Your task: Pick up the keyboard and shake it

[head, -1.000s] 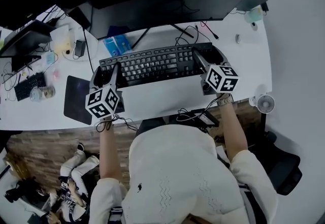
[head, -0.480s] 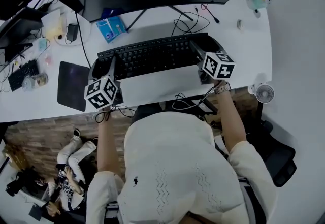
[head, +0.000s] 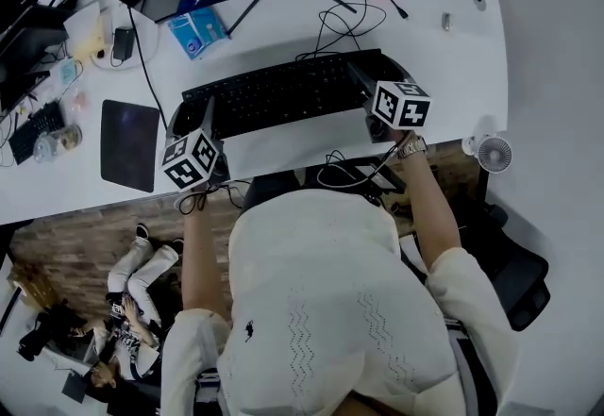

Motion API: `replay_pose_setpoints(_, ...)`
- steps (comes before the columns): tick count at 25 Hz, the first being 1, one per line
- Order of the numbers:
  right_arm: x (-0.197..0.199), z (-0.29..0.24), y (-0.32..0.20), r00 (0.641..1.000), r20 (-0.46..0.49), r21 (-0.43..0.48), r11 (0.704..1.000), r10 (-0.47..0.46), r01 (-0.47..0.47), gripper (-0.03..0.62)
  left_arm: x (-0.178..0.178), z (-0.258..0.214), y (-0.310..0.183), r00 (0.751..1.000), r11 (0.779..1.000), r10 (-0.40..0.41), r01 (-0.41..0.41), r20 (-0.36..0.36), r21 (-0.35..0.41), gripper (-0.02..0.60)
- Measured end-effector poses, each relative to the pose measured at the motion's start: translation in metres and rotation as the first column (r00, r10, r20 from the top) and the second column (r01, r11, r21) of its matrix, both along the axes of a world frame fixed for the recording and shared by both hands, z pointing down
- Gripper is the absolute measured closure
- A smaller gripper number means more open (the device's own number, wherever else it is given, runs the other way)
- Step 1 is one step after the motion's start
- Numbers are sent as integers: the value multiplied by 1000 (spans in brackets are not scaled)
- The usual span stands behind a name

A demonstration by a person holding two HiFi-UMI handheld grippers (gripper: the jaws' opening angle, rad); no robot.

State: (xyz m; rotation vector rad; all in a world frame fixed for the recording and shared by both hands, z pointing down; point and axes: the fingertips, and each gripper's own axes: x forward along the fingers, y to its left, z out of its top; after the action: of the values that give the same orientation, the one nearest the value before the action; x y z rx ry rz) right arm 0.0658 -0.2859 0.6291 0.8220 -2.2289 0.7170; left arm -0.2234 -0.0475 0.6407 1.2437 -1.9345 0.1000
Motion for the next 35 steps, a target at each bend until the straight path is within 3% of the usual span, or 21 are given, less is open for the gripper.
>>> replay_pose_setpoints(18, 20, 56, 20, 996, -83, -133, 991, 11, -22, 241, 16, 51, 17, 998, 995, 12, -19, -65, -97, 275)
replay_pose_setpoints(35, 19, 83, 20, 993, -116, -148, 989, 12, -29, 232, 16, 81, 18, 995, 990, 8, -21, -95, -139, 275)
